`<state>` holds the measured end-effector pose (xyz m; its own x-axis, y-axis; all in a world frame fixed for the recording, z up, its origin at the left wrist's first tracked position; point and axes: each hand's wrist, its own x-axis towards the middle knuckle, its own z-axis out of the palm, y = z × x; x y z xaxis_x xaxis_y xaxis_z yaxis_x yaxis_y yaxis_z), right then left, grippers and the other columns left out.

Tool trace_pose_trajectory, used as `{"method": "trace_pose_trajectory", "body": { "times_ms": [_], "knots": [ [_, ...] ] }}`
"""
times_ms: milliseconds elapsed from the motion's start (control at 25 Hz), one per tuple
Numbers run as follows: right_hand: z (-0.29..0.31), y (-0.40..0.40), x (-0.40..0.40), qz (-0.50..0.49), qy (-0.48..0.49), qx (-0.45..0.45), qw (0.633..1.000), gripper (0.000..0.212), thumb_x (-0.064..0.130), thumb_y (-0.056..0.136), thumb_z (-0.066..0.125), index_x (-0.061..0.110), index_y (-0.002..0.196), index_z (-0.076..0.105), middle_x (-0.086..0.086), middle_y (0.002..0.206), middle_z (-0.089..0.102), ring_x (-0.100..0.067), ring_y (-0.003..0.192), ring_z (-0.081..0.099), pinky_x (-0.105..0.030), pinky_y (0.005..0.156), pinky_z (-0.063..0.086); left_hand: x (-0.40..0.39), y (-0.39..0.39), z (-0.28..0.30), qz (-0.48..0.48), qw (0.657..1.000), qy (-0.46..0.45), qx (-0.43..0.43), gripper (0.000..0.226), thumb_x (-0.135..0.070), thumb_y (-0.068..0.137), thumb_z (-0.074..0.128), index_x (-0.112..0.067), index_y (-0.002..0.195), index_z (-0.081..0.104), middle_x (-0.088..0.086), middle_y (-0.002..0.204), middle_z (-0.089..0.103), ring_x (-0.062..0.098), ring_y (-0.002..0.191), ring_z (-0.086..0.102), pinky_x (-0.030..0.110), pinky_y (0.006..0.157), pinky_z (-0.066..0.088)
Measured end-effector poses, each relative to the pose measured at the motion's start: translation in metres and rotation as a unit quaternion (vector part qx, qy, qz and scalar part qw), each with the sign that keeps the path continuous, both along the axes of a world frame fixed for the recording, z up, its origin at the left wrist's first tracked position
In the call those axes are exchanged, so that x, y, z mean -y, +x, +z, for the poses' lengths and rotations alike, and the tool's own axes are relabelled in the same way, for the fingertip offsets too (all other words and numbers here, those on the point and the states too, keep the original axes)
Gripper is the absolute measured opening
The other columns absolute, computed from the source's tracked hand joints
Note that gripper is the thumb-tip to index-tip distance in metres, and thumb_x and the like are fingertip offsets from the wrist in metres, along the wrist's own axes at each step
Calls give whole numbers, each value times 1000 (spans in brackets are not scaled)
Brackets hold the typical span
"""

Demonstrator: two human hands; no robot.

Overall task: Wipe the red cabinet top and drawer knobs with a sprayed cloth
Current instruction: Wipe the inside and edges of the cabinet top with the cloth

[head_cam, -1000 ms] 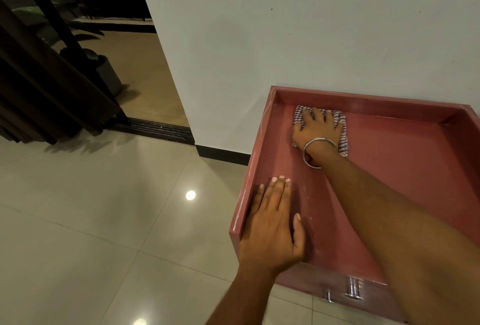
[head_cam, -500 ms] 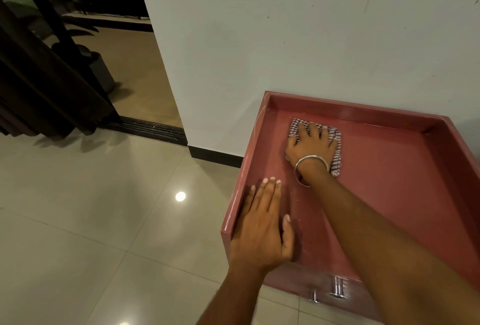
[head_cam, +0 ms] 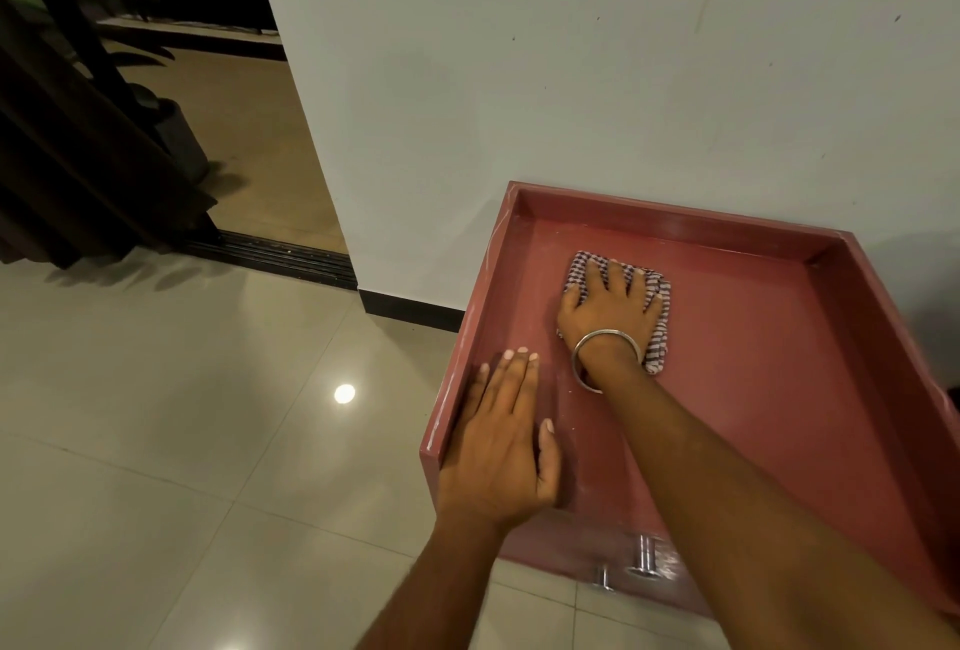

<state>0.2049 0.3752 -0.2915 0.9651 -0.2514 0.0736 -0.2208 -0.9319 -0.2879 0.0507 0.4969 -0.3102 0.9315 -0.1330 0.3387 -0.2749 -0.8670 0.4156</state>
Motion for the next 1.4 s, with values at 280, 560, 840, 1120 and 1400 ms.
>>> {"method": "trace_pose_trajectory", "body": {
  "times_ms": [280,560,840,1120,1400],
  "knots": [
    [-1,-29,-13,72,-3,17,997,53,46,93,30,33,144,31,4,156,24,-24,147,12,-52,118,6,-1,-1,0,0,1000,-4,-5,61,-35,94,31,-11,150,28,3,157,27,12,147,15,35,121,13],
    [4,-54,-10,31,-6,-12,999,55,47,94,27,33,147,24,4,159,18,-26,147,7,-53,118,3,-4,-3,9,-23,999,-23,5,59,-33,97,28,-12,151,23,2,159,23,8,148,8,29,122,3],
    [8,-80,-23,115,-1,-34,993,54,48,95,25,36,147,19,5,159,14,-23,148,3,-50,119,2,-10,1,45,-23,999,-1,37,57,-23,92,35,-10,147,33,6,154,34,12,145,17,26,120,-1],
    [5,-103,-9,28,-5,-18,999,55,47,93,27,34,147,24,5,158,19,-25,147,7,-52,119,4,-32,9,56,-7,995,92,43,60,-26,89,29,-6,146,35,11,151,38,22,143,29,38,118,13],
    [3,-138,-56,98,-1,4,995,56,49,92,23,34,146,25,4,158,20,-24,147,8,-50,119,3,-47,20,56,51,998,9,-26,58,-29,95,32,-11,150,24,7,157,27,19,147,20,33,122,10]
  ]
}}
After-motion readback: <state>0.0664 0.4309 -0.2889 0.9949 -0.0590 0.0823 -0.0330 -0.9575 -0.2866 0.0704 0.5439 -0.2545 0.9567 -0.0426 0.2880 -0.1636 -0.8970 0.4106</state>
